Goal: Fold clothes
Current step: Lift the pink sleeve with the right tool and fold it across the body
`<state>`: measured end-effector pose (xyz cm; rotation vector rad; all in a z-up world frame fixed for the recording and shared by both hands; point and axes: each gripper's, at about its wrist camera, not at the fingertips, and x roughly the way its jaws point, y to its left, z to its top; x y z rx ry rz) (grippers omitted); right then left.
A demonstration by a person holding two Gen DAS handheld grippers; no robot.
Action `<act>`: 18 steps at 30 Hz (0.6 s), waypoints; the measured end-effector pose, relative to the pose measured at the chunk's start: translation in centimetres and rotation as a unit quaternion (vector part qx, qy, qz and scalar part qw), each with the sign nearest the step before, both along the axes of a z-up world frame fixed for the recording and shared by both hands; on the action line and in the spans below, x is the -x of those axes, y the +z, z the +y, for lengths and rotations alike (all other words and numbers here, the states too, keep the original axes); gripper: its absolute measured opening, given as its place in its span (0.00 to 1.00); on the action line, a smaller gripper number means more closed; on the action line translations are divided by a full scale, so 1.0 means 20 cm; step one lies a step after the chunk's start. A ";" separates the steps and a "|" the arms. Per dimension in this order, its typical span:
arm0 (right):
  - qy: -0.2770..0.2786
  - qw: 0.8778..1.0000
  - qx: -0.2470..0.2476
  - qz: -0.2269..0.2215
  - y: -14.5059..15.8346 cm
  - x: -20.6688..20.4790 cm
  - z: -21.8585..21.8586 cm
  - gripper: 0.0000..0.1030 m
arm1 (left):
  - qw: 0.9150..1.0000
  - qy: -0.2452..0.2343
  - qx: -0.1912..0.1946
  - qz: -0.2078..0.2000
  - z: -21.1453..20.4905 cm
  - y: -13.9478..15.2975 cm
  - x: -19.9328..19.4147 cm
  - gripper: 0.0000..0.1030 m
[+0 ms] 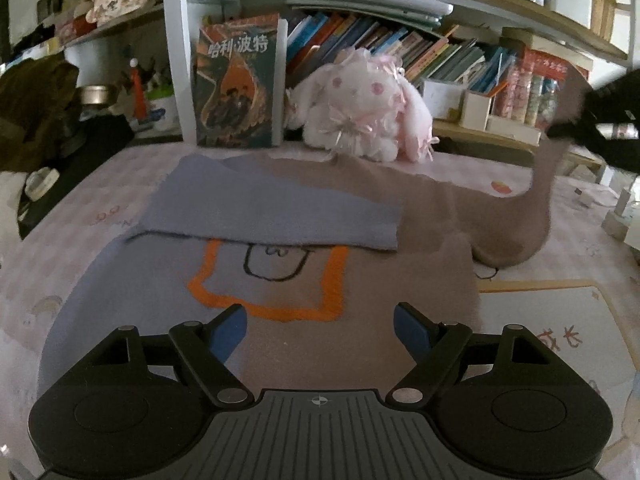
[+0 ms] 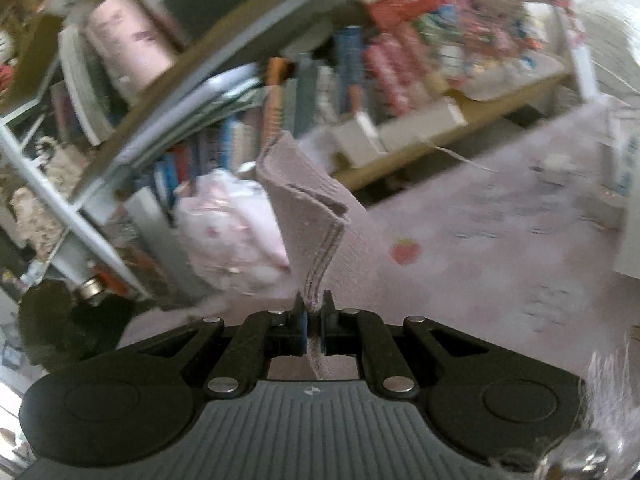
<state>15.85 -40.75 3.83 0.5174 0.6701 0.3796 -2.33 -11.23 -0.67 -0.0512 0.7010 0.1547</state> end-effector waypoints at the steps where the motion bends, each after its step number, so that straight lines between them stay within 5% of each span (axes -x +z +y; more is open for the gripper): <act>1: 0.005 1.000 0.003 -0.006 0.03 0.00 0.06 0.05 | 1.000 -0.009 -0.001 -0.004 0.03 0.00 0.00 0.81; 7: 0.026 0.998 0.043 -0.041 0.15 0.03 0.49 0.05 | 0.995 -0.087 -0.011 -0.043 0.26 0.05 0.06 0.81; 18: 0.041 0.994 0.077 -0.059 0.20 0.01 1.19 0.05 | 0.989 -0.125 -0.008 -0.074 0.72 0.09 0.14 0.82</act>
